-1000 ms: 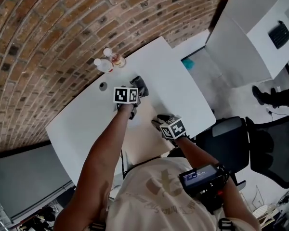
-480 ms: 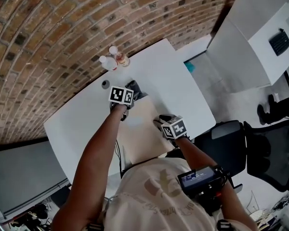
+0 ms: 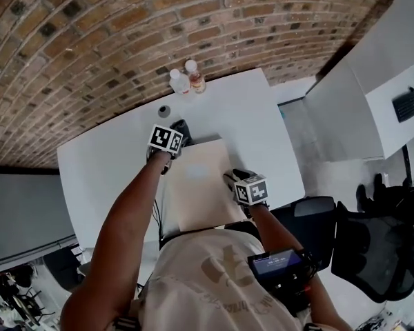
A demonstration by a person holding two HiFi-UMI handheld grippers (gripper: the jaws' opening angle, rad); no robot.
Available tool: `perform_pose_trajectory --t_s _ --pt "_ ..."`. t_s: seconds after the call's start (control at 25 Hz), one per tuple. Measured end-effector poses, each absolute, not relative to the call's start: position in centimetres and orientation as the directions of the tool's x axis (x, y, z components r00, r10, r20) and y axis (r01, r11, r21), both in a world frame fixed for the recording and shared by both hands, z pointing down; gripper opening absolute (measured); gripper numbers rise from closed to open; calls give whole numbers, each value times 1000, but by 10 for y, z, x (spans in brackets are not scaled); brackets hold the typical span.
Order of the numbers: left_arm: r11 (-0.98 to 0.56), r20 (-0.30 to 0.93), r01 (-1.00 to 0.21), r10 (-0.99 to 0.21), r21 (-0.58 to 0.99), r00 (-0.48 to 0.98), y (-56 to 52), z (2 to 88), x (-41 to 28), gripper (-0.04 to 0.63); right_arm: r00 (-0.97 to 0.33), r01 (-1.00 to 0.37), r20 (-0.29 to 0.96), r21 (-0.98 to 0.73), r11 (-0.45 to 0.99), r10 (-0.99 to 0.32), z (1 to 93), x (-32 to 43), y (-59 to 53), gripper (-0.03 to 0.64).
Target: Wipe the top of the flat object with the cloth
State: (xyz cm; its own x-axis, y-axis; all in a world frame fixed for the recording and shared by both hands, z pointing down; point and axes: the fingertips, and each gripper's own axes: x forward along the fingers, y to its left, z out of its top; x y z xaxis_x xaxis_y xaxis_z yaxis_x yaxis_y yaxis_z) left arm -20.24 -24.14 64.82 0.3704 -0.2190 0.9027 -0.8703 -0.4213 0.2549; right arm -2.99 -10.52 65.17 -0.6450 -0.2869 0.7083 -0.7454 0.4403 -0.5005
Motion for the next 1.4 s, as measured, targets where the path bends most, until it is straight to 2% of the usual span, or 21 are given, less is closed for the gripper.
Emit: perform_pose_trajectory --t_s 0.2,0.4,0.76,1.0,1.24,1.4 --pt "-383 913 -903 -268 193 309 -230 646 -247 104 -627 -754 724 -470 459 -288 650 -31 -107 186" --pt "-276 888 -949 -384 153 255 -217 641 -285 104 -609 -764 735 -444 468 -298 649 -29 -107 186" --pt "-98 842 -974 -490 205 227 -200 616 -324 107 -598 -768 743 -425 479 -301 648 -31 -107 186" --pt "-150 761 -954 -576 260 298 -206 572 -299 106 -622 -760 722 -461 458 -304 649 -32 -106 184" --pt "-292 710 -862 -487 416 508 -200 555 -227 106 -625 -760 713 -461 458 -318 648 -33 -105 184" --pt "-357 700 -813 -418 460 579 -196 562 -170 106 -627 -756 707 -452 474 -326 647 -33 -106 184"
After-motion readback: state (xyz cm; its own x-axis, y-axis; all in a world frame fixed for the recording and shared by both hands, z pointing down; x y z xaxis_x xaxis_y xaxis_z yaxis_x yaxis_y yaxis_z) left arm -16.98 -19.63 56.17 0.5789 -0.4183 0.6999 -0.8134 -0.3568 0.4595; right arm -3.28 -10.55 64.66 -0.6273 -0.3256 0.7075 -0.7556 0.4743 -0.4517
